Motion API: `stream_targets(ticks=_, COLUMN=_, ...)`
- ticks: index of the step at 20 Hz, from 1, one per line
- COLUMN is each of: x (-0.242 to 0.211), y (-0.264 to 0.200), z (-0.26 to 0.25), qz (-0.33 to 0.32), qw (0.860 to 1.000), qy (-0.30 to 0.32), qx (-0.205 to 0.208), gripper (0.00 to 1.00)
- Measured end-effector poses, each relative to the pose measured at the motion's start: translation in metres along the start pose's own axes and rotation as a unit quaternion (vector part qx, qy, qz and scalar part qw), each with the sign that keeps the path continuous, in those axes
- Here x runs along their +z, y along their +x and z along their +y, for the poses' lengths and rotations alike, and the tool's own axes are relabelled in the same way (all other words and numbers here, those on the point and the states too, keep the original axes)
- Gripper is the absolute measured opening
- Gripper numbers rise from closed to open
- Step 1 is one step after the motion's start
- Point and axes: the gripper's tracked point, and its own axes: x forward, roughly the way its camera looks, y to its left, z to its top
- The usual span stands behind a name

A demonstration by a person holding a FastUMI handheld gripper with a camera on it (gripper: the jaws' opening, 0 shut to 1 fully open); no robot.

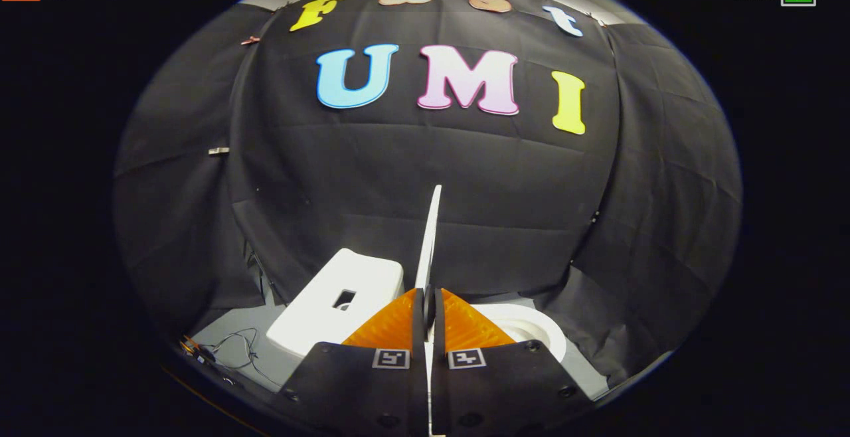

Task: Open the toilet lid.

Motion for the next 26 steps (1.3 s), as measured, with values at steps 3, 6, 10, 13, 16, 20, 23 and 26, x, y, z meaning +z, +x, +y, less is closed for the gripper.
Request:
stream_targets(ticks=3, x=0.0, y=0.001, z=0.023, qz=-0.004, qw=1.0, qy=-0.013, qx=0.009, gripper=0.07)
stream_targets(ticks=6, x=-0.001, y=0.0, z=0.045, qz=-0.003, qw=0.999, qy=-0.026, qx=0.021, gripper=0.07)
stream_targets(ticks=10, x=-0.003, y=0.002, z=0.071, qz=-0.002, qw=0.999, qy=-0.042, qx=0.031, gripper=0.07)
stream_targets(ticks=13, x=-0.006, y=0.003, z=0.089, qz=-0.002, qw=0.998, qy=-0.058, qx=0.038, gripper=0.07)
stream_targets(ticks=16, x=-0.005, y=0.005, z=0.099, qz=-0.005, qw=0.997, qy=-0.075, qx=0.036, gripper=0.07)
stream_targets(ticks=20, x=-0.008, y=0.004, z=0.11, qz=-0.004, qw=0.995, qy=-0.088, qx=0.036, gripper=0.07)
stream_targets(ticks=23, x=-0.005, y=0.005, z=0.106, qz=-0.007, qw=0.995, qy=-0.094, qx=0.022, gripper=0.07)
stream_targets(ticks=26, x=-0.007, y=0.005, z=0.105, qz=-0.008, qw=0.997, qy=-0.071, qx=0.023, gripper=0.08)
